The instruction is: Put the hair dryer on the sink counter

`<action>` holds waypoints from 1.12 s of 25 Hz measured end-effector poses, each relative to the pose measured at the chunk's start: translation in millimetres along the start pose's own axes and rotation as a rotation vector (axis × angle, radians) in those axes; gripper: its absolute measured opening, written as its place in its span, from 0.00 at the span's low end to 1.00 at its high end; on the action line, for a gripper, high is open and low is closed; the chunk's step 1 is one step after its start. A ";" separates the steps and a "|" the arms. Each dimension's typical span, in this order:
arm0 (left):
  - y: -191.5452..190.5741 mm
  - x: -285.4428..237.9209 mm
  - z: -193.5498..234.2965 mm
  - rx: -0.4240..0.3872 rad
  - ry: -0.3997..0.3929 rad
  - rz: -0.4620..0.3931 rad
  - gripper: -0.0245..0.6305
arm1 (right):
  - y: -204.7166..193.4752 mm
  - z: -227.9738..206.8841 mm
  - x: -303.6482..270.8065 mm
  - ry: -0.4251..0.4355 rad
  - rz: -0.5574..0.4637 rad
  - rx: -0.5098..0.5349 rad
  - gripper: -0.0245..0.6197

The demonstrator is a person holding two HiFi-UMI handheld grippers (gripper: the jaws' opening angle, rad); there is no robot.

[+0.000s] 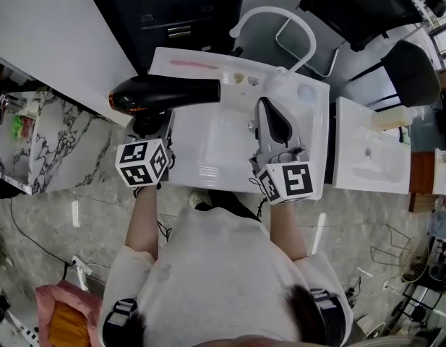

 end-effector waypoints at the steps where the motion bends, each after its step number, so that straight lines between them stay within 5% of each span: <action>1: -2.9 -7.1 -0.9 -0.002 -0.001 0.016 0.40 | -0.7 -4.2 -1.9 -0.002 0.001 -0.002 0.05; 28: -95.8 -145.7 -8.8 -0.105 0.029 0.418 0.40 | -31.6 -81.5 -17.8 -0.051 0.081 -0.027 0.05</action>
Point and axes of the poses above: the fingertips, and each gripper's own axes: x backward along the fingers, z to its left, y out of its top, the point moved 2 cm from there along x, backward along the fingers, and after that the axes turned 5 degrees about y, right-handed, at the moved point
